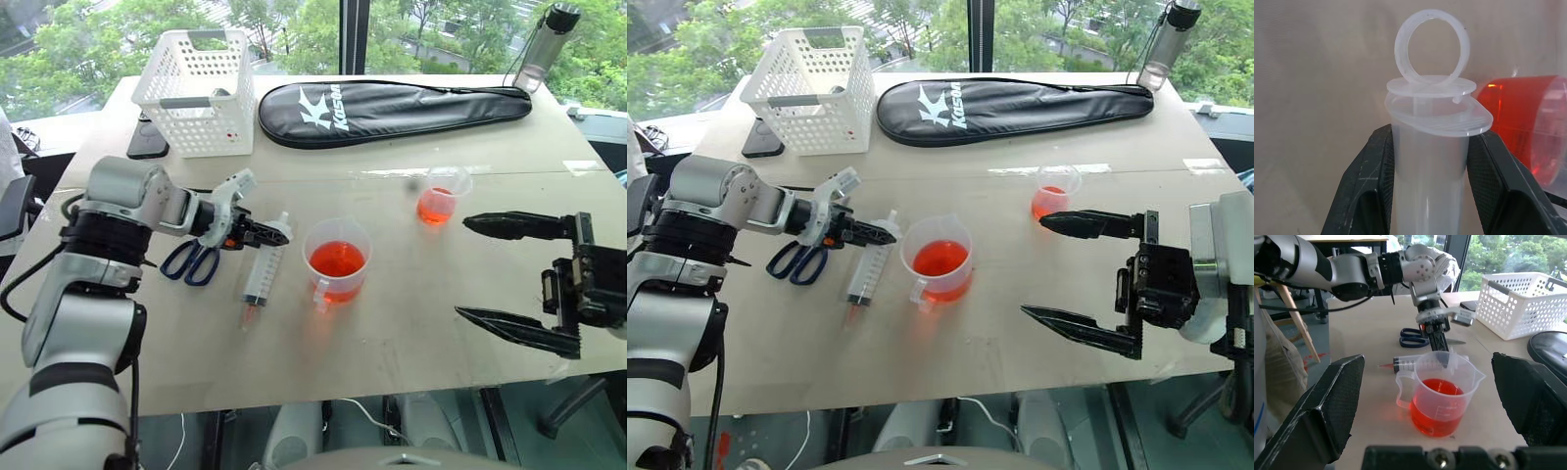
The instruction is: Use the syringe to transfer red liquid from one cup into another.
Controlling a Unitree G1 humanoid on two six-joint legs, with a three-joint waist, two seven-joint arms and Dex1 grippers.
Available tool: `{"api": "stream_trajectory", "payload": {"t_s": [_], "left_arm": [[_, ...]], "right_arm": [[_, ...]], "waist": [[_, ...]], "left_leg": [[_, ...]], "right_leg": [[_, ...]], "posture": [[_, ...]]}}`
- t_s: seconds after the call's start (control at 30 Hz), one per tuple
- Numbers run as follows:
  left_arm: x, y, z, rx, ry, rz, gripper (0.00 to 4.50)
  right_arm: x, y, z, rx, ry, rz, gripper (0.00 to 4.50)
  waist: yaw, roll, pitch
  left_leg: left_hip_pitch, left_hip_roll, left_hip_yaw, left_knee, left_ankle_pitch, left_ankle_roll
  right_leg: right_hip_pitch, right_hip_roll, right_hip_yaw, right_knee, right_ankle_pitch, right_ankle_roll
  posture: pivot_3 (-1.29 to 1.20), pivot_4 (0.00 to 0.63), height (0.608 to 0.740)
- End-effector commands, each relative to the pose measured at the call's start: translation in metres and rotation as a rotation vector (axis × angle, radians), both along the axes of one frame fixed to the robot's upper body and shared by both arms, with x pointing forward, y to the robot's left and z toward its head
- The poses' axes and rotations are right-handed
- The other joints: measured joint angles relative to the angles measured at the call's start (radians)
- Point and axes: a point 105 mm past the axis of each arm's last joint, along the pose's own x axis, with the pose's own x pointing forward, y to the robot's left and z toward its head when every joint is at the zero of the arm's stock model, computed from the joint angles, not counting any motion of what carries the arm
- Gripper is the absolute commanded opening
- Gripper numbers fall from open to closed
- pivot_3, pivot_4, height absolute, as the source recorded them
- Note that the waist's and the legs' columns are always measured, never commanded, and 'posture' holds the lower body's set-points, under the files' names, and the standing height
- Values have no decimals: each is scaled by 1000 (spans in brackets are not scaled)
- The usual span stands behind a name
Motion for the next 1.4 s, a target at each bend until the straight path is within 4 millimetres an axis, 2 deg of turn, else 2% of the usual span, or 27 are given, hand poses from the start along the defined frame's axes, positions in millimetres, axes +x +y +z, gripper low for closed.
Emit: {"api": "stream_trajectory", "payload": {"t_s": [0.03,0.2,0.37,0.53,0.6,0.67,0.83,0.93,1.03,1.17,1.4], "left_arm": [[5,11,3,45,-59,57,2542],[1,10,10,41,-102,62,4425],[-2,11,35,19,-227,86,4425],[-17,17,64,-38,-393,76,4425],[-21,18,81,-93,-574,74,4425],[-22,22,91,-110,-710,110,4425],[-30,14,109,-143,-1006,99,4425],[-40,12,116,-235,-1094,107,4425],[-50,8,109,-287,-1114,125,4425],[-73,2,79,-197,-1101,89,4425],[-137,11,18,-74,-949,27,4425]], "right_arm": [[-8,4,8,11,-30,-6,4500],[-7,3,12,2,-23,-31,4500],[-2,-7,14,-20,0,-81,4500],[2,-16,16,-24,14,-101,4500],[-1,-16,15,-31,15,-87,4500],[-3,-18,14,-48,17,-61,4500],[-5,-20,17,-60,8,-15,4500],[9,-35,20,-60,21,-42,4500],[23,-56,14,-81,50,-118,4500],[34,-93,-10,-137,120,-283,4500],[22,-149,-52,-225,250,-518,4500]], "waist": [[0,0,0],[1,-1,-1],[1,-1,-1],[1,-1,-1],[1,-1,-1],[2,-1,-1],[4,-2,-1],[3,-2,-1],[3,-2,-2],[3,-2,-2],[3,-1,-2]], "left_leg": [[0,0,-1,0,0,0],[0,0,-1,0,0,0],[0,0,-1,0,0,0],[-1,0,-1,0,0,0],[0,0,-1,0,0,0],[0,1,-2,0,0,0],[1,1,-3,1,0,0],[2,1,-2,1,0,0],[2,1,-2,1,0,0],[2,1,-2,0,0,0],[4,1,-1,-1,-1,1]], "right_leg": [[0,0,0,0,0,0],[0,-2,0,0,0,0],[1,-3,0,0,0,0],[1,-4,0,-1,0,0],[1,-4,0,-1,0,0],[1,-5,-1,-1,0,0],[3,-6,-2,-2,0,0],[4,-6,-2,-2,0,-1],[5,-6,-2,-3,0,-1],[5,-6,-2,-4,0,-1],[6,-6,-2,-5,0,-2]], "posture": [[0,150,724],[0,150,724],[0,150,724],[0,150,724],[0,150,724],[0,150,724],[0,150,724],[0,150,724],[0,150,724],[0,150,724],[0,150,724]]}}
